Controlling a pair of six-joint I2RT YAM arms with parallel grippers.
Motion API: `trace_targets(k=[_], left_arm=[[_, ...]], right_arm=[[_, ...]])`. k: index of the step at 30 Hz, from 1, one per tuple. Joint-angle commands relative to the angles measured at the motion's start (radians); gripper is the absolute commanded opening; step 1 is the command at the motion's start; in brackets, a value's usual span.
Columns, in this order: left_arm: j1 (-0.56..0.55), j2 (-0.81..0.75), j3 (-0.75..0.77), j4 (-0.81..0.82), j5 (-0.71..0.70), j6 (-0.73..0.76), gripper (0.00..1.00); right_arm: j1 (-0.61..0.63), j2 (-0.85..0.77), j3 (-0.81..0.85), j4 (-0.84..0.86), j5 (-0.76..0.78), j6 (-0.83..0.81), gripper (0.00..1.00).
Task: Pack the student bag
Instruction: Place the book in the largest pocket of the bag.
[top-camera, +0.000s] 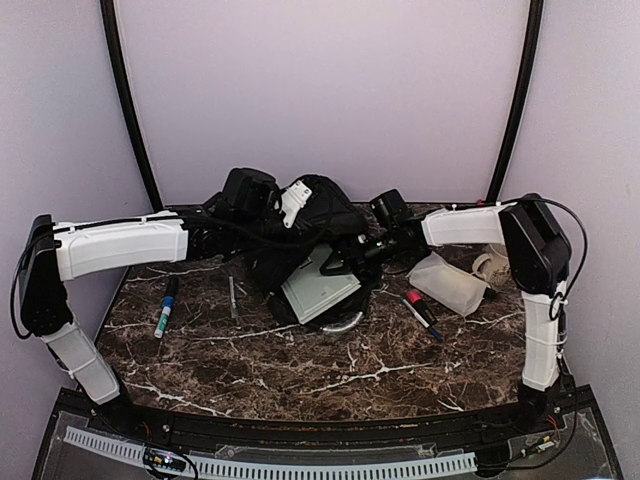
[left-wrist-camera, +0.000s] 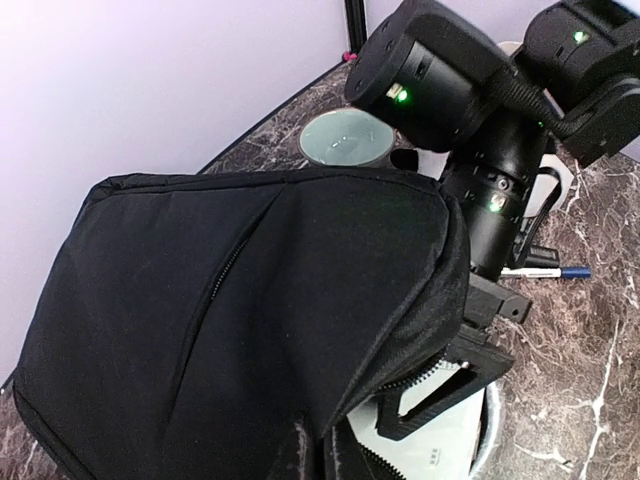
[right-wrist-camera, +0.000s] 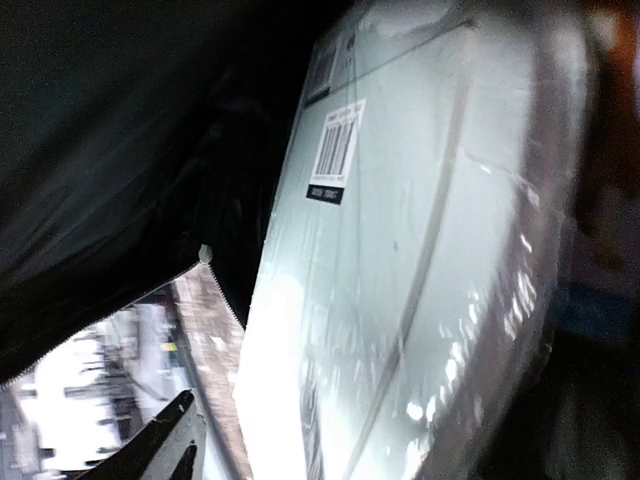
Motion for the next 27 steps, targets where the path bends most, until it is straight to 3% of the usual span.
trace_targets(k=[1, 7, 9, 16, 22, 27], left_arm=[[-0.001, -0.103, -0.041, 0.179, -0.077, 0.051, 0.0], [0.0, -0.123, -0.086, 0.225, -0.082, 0.043, 0.0], [0.0, -0.129, -0.091, 0.223, -0.058, 0.03, 0.0], [0.0, -0.166, -0.121, 0.225, -0.027, 0.006, 0.0], [-0.001, -0.179, -0.137, 0.227, -0.048, 0.007, 0.0], [0.001, -0.166, -0.138, 0.222, -0.039, -0.012, 0.0]], right_arm=[[0.0, -0.129, 0.016, -0.204, 0.24, -0.28, 0.74], [0.01, -0.206, -0.035, -0.268, 0.313, -0.436, 0.92], [0.024, -0.24, -0.044, -0.295, 0.32, -0.481, 0.93], [0.048, -0.261, -0.022, -0.442, 0.206, -0.588, 0.92], [0.053, -0.317, -0.045, -0.47, 0.296, -0.628, 0.91], [0.079, -0.404, -0.117, -0.485, 0.338, -0.687, 0.82]])
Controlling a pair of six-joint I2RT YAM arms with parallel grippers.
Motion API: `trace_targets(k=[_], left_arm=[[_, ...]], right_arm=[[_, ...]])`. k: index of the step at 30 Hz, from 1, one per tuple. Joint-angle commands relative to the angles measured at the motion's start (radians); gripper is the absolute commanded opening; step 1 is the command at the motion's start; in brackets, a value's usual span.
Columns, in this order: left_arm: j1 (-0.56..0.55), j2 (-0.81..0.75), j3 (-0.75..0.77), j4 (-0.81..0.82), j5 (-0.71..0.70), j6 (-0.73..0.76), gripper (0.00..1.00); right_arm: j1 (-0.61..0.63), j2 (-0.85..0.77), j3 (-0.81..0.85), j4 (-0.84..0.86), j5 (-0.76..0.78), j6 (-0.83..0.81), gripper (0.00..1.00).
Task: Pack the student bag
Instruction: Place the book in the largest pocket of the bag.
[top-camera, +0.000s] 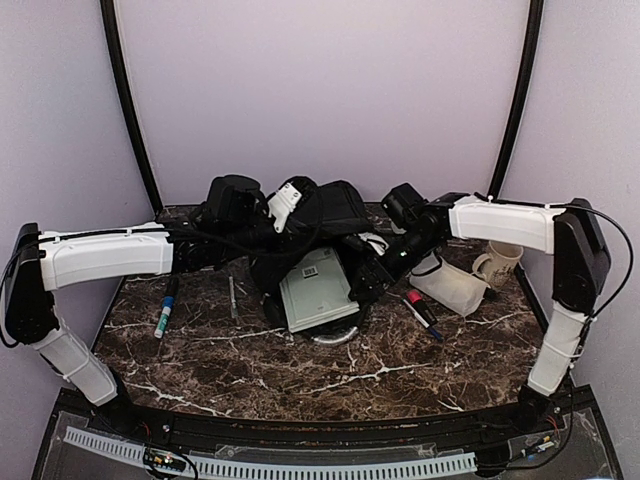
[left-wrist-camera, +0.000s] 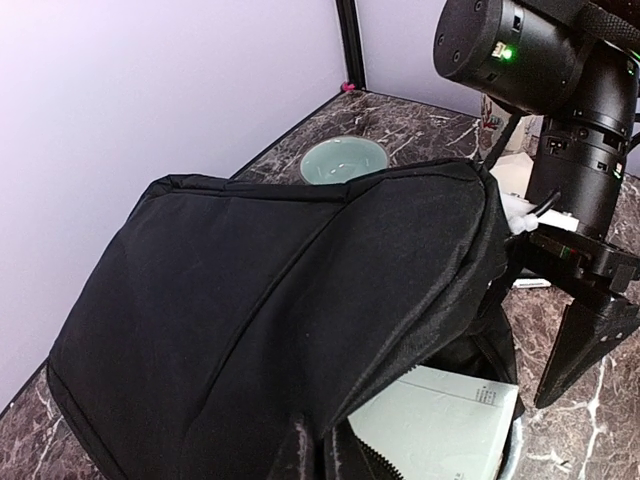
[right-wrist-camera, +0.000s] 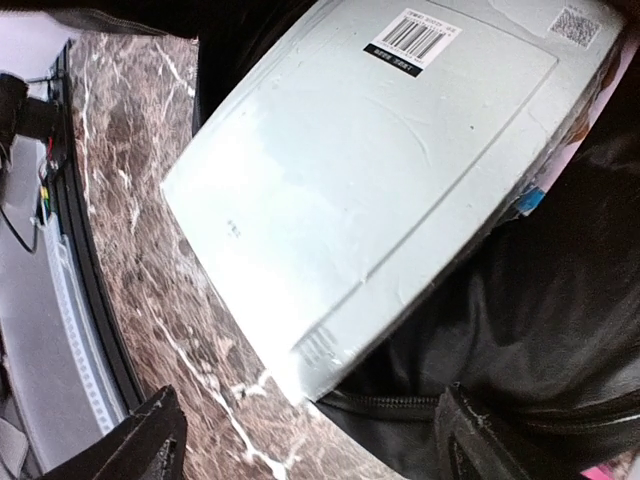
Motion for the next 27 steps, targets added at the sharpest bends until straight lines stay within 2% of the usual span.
trace_targets(k=[1, 7, 9, 14, 17, 21, 23, 27], left_arm=[[0.012, -0.062, 0.007, 0.074, -0.022, -0.034, 0.0], [0.019, -0.056, 0.015, 0.063, 0.006, -0.056, 0.0], [0.021, -0.062, 0.012, 0.064, 0.008, -0.055, 0.0], [0.021, -0.071, 0.003, 0.073, 0.01, -0.051, 0.0], [0.021, -0.073, 0.003, 0.073, -0.01, -0.053, 0.0], [0.021, -0.088, 0.005, 0.067, -0.029, -0.06, 0.0], [0.021, -0.092, 0.01, 0.058, -0.05, -0.06, 0.0], [0.021, -0.096, 0.009, 0.053, -0.067, -0.071, 0.0]], right_arm=[[0.041, -0.15, -0.086, 0.009, 0.062, -0.099, 0.81], [0.195, -0.16, -0.148, -0.063, 0.203, -0.25, 0.67], [0.228, -0.142, -0.132, -0.117, 0.161, -0.306, 0.64], [0.243, -0.086, -0.086, -0.158, 0.045, -0.315, 0.48], [0.255, -0.077, -0.067, -0.14, 0.065, -0.309, 0.44], [0.244, -0.054, -0.041, -0.112, 0.225, -0.287, 0.32], [0.211, -0.035, -0.021, -0.113, 0.275, -0.298, 0.31], [0.089, 0.001, 0.05, -0.095, 0.273, -0.302, 0.31]])
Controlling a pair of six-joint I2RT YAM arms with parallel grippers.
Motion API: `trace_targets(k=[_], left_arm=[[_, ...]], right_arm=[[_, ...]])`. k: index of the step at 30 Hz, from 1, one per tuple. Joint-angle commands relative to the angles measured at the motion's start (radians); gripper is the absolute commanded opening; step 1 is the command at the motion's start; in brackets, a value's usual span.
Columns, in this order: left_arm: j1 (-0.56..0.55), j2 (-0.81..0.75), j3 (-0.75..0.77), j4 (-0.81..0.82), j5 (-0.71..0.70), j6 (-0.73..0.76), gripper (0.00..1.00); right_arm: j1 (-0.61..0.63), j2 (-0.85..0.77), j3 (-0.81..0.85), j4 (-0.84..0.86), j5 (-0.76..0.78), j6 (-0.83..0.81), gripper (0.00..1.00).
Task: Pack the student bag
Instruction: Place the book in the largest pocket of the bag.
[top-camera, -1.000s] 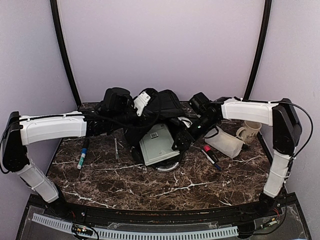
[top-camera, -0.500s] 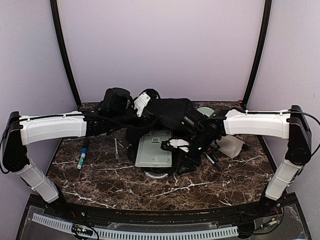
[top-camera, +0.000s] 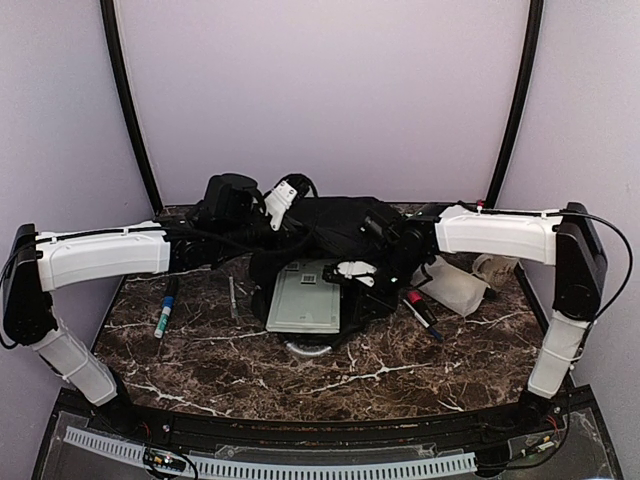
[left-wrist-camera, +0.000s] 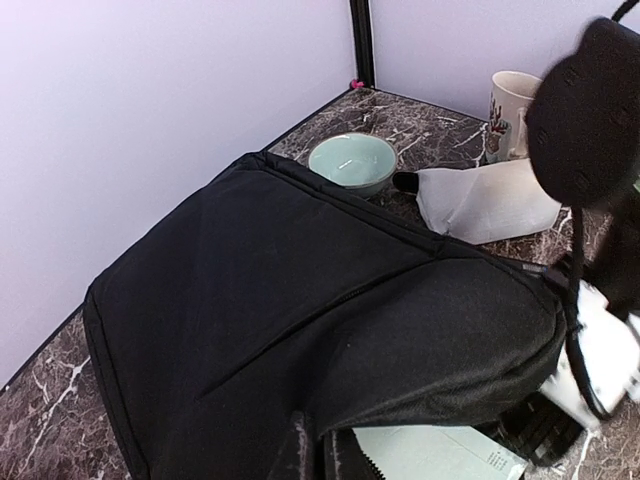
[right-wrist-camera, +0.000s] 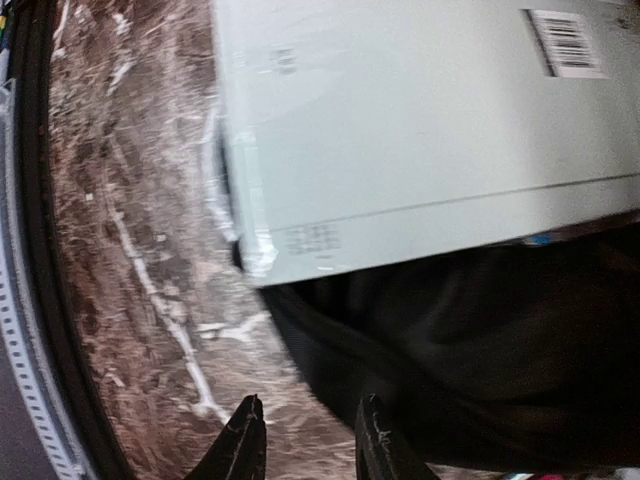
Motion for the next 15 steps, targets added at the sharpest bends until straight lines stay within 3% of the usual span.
trace_targets(k=[1, 7, 15], left_arm=[[0.013, -0.079, 0.008, 0.073, -0.073, -0.033, 0.0], [0.012, -0.048, 0.016, 0.059, -0.062, -0.05, 0.0], [0.013, -0.036, 0.021, 0.054, -0.061, -0.076, 0.0]], right_arm=[[-0.124, 0.042, 0.1, 0.036, 0.057, -0.01, 0.31], [-0.138, 0.031, 0.135, 0.038, -0.004, -0.043, 0.36], [-0.046, -0.053, -0.006, -0.043, -0.045, -0.166, 0.42]])
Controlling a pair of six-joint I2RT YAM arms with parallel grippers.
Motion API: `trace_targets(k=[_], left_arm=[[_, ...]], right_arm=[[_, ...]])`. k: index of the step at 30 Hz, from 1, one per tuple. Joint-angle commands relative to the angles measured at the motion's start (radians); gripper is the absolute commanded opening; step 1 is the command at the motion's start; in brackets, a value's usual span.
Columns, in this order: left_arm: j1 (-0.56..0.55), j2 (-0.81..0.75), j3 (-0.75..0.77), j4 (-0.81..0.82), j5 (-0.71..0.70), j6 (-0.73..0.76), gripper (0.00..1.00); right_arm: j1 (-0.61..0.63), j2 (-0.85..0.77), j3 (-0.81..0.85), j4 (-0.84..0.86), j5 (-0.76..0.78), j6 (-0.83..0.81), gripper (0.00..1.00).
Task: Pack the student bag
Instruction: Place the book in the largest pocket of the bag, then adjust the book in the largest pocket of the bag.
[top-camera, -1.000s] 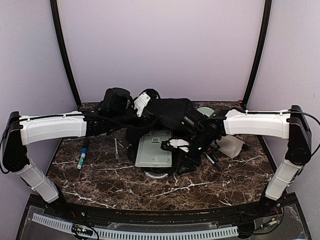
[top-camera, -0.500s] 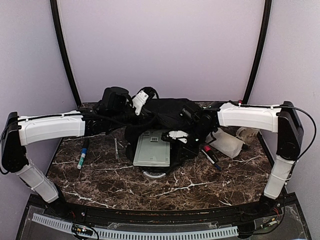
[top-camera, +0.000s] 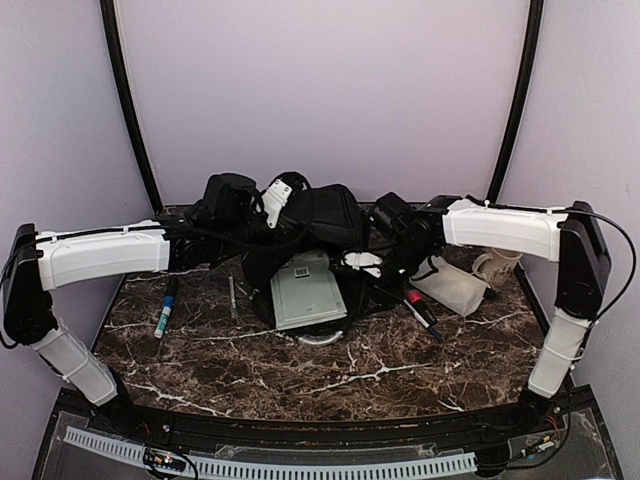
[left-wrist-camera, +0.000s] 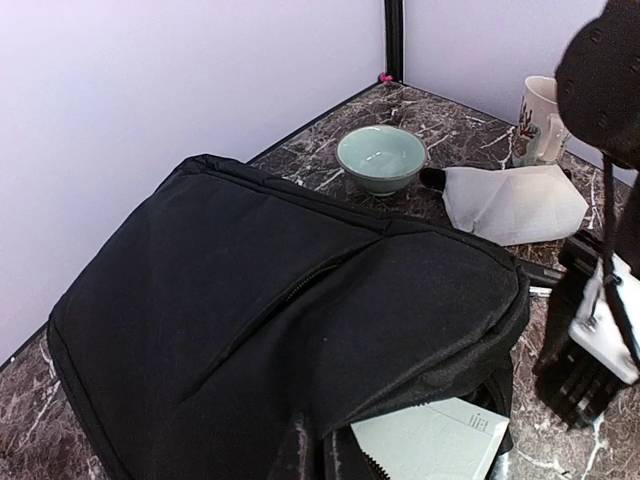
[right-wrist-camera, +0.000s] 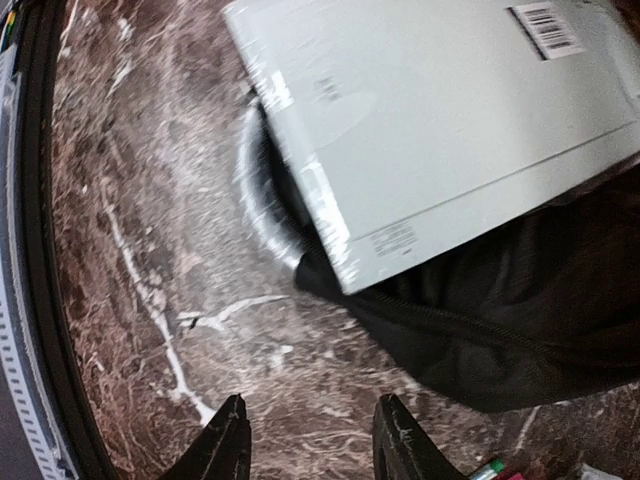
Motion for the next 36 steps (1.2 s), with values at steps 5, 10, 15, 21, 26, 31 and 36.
trace_targets(k=[5, 10, 15, 21, 26, 31, 36], left_arm=[[0.004, -0.007, 0.029, 0.052, -0.024, -0.043, 0.0], [0.004, -0.003, 0.032, 0.048, -0.018, -0.054, 0.0], [0.004, -0.003, 0.032, 0.051, -0.012, -0.059, 0.0], [0.004, -0.006, 0.029, 0.051, -0.017, -0.051, 0.0], [0.004, -0.004, 0.029, 0.051, 0.004, -0.059, 0.0], [0.004, -0.004, 0.03, 0.048, 0.009, -0.061, 0.0], [0.002, -0.013, 0.026, 0.048, 0.011, -0.054, 0.0]], right_arm=[[0.111, -0.1, -0.106, -0.118, -0.034, -0.16, 0.35], [0.158, -0.108, -0.095, -0.106, 0.088, -0.163, 0.17], [0.219, -0.098, -0.049, 0.036, 0.256, -0.139, 0.21], [0.259, -0.042, -0.009, 0.152, 0.383, -0.124, 0.46], [0.286, 0.001, 0.022, 0.21, 0.403, -0.146, 0.54], [0.317, 0.056, 0.04, 0.257, 0.407, -0.181, 0.6], [0.326, 0.12, 0.068, 0.321, 0.44, -0.18, 0.61]])
